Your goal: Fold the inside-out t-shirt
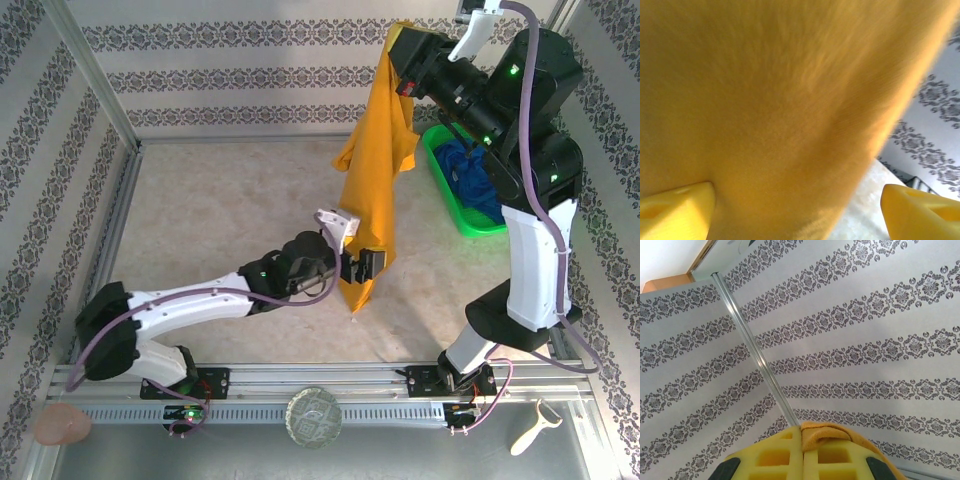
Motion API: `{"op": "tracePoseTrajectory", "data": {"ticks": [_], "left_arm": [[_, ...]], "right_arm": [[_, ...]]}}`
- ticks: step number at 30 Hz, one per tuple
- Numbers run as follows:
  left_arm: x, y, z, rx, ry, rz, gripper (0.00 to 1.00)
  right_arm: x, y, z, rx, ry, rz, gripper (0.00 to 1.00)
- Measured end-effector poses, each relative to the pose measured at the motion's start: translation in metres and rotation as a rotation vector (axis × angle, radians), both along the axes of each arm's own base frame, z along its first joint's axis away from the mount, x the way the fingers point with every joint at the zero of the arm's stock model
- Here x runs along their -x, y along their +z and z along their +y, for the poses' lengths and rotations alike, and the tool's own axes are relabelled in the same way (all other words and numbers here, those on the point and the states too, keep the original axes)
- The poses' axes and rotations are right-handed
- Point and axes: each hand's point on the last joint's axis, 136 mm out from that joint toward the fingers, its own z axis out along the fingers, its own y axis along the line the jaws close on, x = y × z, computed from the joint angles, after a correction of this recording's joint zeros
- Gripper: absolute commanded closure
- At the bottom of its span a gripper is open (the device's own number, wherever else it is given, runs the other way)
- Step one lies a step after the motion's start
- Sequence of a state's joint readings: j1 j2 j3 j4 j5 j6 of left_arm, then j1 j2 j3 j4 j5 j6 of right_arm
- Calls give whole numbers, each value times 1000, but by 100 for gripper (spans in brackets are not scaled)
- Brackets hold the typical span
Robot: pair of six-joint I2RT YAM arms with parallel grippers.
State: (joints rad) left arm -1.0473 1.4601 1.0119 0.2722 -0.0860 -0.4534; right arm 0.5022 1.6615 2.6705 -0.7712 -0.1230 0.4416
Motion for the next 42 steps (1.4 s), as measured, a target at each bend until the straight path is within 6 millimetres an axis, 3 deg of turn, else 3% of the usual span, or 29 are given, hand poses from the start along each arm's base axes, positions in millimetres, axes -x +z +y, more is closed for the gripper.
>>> {"op": "tracePoseTrajectory", "data": {"ticks": [1,3,4,7,9,11,14,15,18,21,23,25,29,34,36,38,42], "left_arm": [[-5,-7,-4,-19,17,2,35],[-18,-19,-11,-62,61,3,87],[-24,-22,-11,-81,81,0,100],[-40,-19,-1,-131,122,-15,100],[-57,-3,26,-128,141,-19,100],[-82,23,67,-86,172,-8,100],[-130,85,158,-5,290,-36,100],[-141,110,187,20,321,-57,100],[-151,169,241,66,345,-128,100],[-149,197,261,75,317,-158,100],[-153,203,263,68,292,-153,100],[-163,201,261,52,269,-132,100],[-180,188,255,18,229,-76,100],[-173,158,247,0,174,16,99],[-162,131,244,3,148,75,99],[-146,90,240,4,126,166,95],[-107,-6,222,-14,77,378,98]], "right_arm": [[0,0,0,1,-2,1,100],[0,-1,-1,4,-7,2,100],[-1,-1,-2,5,-11,2,100],[-3,-3,-8,11,-31,8,100],[-7,-3,-19,12,-62,11,100],[-16,-9,-34,19,-110,26,100],[-35,-28,-52,41,-167,75,100],[-43,-38,-54,52,-176,100,100],[-70,-81,-49,90,-171,197,100],[-101,-141,-37,133,-157,315,100],[-117,-180,-32,156,-152,391,100],[-132,-211,-30,161,-146,451,100],[-152,-245,-34,144,-141,510,100],[-148,-296,-41,141,-143,571,100],[-132,-331,-43,147,-137,621,100],[-108,-369,-48,155,-138,681,100],[-53,-450,-68,172,-186,812,100]]}}
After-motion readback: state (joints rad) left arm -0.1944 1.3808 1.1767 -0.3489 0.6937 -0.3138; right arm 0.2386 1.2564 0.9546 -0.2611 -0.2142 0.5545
